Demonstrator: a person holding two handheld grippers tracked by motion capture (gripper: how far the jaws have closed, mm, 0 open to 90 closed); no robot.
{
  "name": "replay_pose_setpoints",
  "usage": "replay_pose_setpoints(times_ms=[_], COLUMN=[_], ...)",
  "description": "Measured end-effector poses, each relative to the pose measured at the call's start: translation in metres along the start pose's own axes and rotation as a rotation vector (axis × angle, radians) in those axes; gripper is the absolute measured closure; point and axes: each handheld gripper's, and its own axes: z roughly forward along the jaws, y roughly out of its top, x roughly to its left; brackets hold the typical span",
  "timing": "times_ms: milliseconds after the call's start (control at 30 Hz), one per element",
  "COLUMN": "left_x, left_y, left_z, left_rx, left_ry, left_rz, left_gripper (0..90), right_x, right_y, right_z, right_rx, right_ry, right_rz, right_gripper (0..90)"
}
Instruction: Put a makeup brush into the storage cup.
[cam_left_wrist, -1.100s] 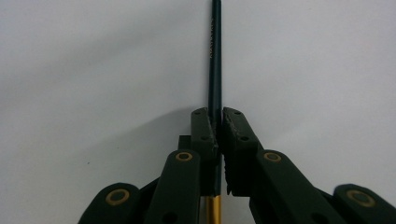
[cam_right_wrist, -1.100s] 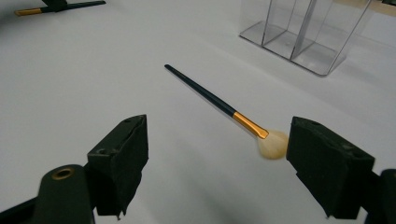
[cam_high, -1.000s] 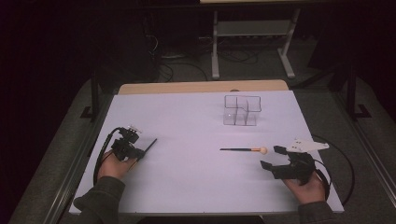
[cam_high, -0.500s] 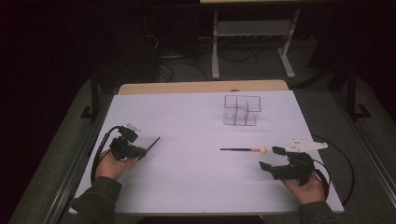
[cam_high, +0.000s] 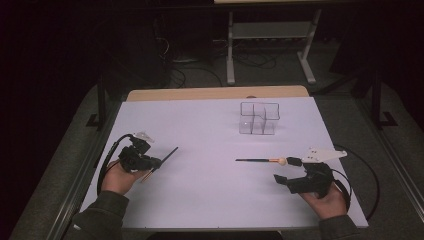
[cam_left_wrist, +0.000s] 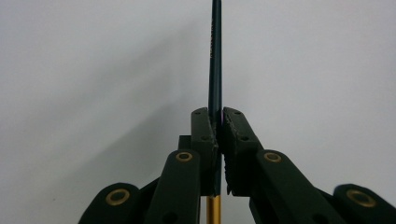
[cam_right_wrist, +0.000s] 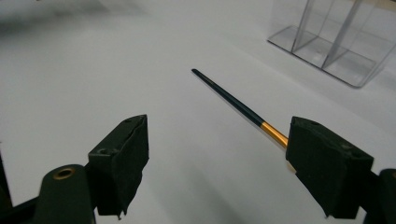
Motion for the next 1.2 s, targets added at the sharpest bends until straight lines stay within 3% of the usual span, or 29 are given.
replay_pose_setpoints(times_ms=[467, 700, 1200], left_x=[-0.009, -0.021, -0.037], left_y=[0.0, 0.004, 0.014], left_z=[-0.018, -0.026, -0.029], left_rx=[-0.048, -0.07, -0.069], left_ry=[-0.04, -0.061, -0.09], left_rz=[0.059, 0.092, 0.163], left_gripper=[83.7, 83.7, 83.7], right_x=[0.015, 0.024, 0.033], right_y=[0.037, 0.054, 0.075], right_z=[0.002, 0.005, 0.01], right_rx=[0.027, 0.039, 0.062], right_ry=[0.047, 0.078, 0.136], right_rz=[-0.083, -0.122, -0.17], right_gripper=[20.7, 20.9, 21.4])
